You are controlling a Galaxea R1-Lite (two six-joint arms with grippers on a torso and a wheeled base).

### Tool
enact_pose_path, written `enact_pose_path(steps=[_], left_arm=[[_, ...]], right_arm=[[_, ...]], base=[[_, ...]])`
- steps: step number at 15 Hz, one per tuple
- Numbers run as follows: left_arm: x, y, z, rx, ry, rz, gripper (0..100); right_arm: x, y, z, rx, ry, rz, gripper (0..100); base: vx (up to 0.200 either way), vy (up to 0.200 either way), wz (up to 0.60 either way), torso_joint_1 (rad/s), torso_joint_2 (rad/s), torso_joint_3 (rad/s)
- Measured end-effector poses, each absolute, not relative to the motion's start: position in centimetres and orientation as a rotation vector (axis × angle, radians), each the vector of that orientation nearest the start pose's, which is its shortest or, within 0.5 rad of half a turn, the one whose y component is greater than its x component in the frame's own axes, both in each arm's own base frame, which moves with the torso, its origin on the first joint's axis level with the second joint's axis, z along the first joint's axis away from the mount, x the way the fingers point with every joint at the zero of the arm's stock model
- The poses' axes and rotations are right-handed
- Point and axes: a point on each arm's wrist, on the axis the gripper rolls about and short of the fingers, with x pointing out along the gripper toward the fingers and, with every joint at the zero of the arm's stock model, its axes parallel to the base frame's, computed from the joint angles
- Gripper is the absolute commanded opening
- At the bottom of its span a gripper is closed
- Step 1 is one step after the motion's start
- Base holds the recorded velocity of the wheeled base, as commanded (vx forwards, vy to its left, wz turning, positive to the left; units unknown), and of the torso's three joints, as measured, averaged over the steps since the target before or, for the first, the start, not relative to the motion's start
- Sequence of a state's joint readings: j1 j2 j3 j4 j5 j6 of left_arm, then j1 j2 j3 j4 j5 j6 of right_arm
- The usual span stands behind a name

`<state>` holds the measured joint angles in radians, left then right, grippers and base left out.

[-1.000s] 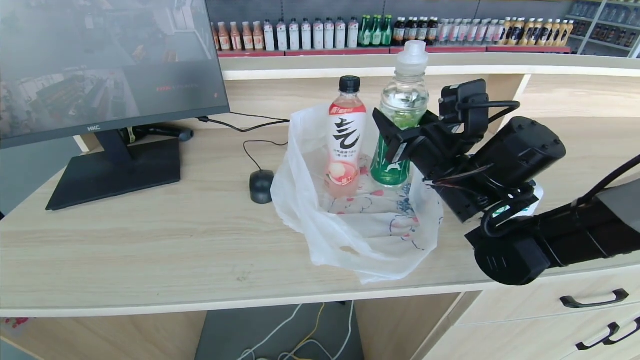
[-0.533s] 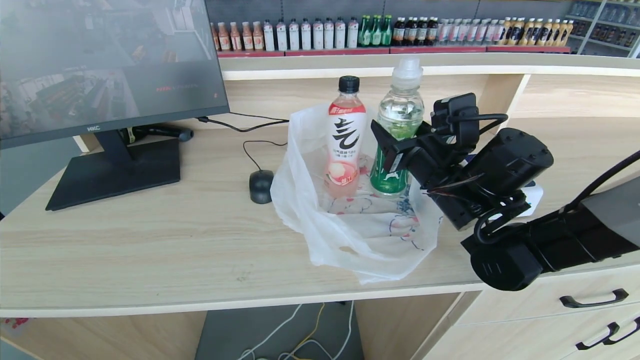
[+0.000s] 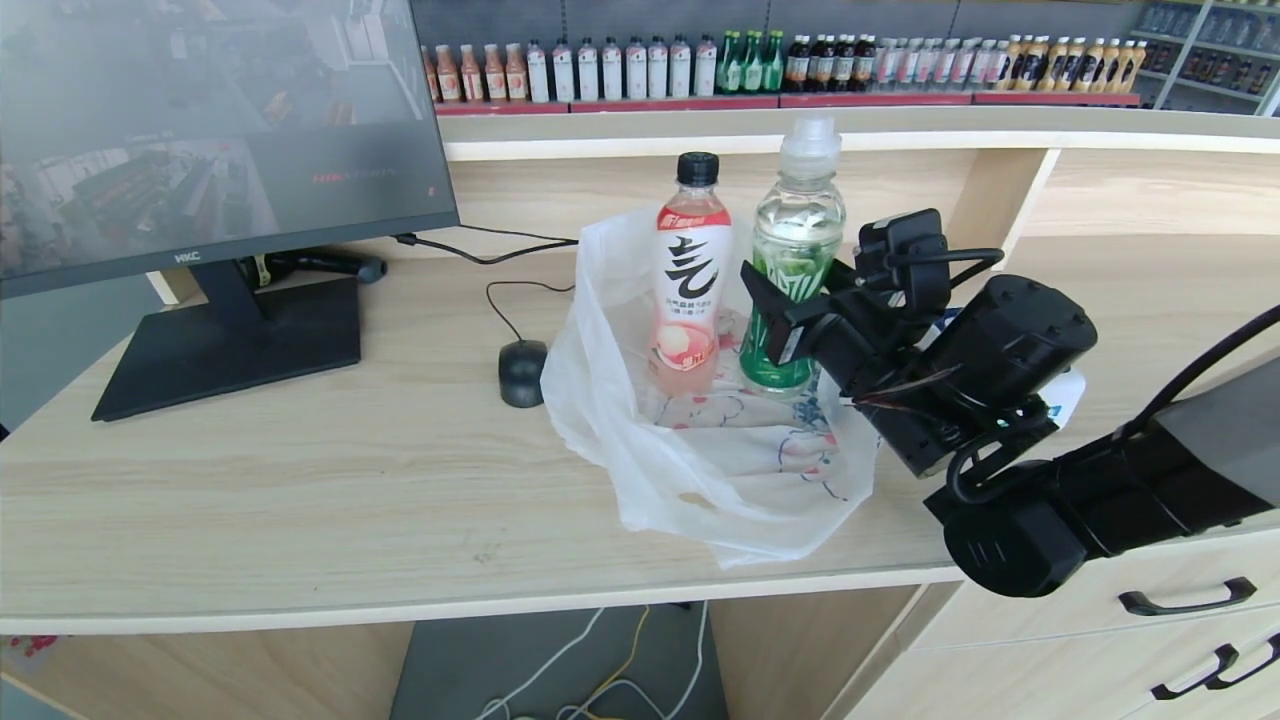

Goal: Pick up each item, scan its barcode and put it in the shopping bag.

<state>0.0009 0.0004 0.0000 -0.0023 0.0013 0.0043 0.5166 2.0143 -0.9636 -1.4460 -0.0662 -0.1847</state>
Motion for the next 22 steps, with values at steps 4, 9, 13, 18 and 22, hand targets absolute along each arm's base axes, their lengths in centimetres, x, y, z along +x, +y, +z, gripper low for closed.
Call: enact_pose_path(steps=[4,9,13,18,22], left_arm=[[-2.3,0.0,7.6,0.004,-0.002,0.002,100],[-2.3,0.0,7.6,0.004,-0.002,0.002,100],[-2.3,0.0,7.6,0.004,-0.002,0.003,100],[-2.3,0.0,7.6,0.005,-0.002,0.003,100],[-2.3,0.0,7.6,0.004,-0.002,0.002,100]], right_arm=[[32.8,18.4,19.1,-0.063,-0.402,0.41,0],[32.5,18.7,18.4,-0.035,-0.368,0.407,0],[32.4,18.7,18.1,-0.029,-0.355,0.41,0],[31.9,18.4,18.5,-0.015,-0.358,0.412,100],[31.6,18.2,18.7,-0.011,-0.359,0.412,100]], base=[[0.0,0.0,0.0,0.0,0.0,0.0],[0.0,0.0,0.0,0.0,0.0,0.0],[0.0,0.0,0.0,0.0,0.0,0.0],[0.0,0.0,0.0,0.0,0.0,0.0],[0.0,0.0,0.0,0.0,0.0,0.0]])
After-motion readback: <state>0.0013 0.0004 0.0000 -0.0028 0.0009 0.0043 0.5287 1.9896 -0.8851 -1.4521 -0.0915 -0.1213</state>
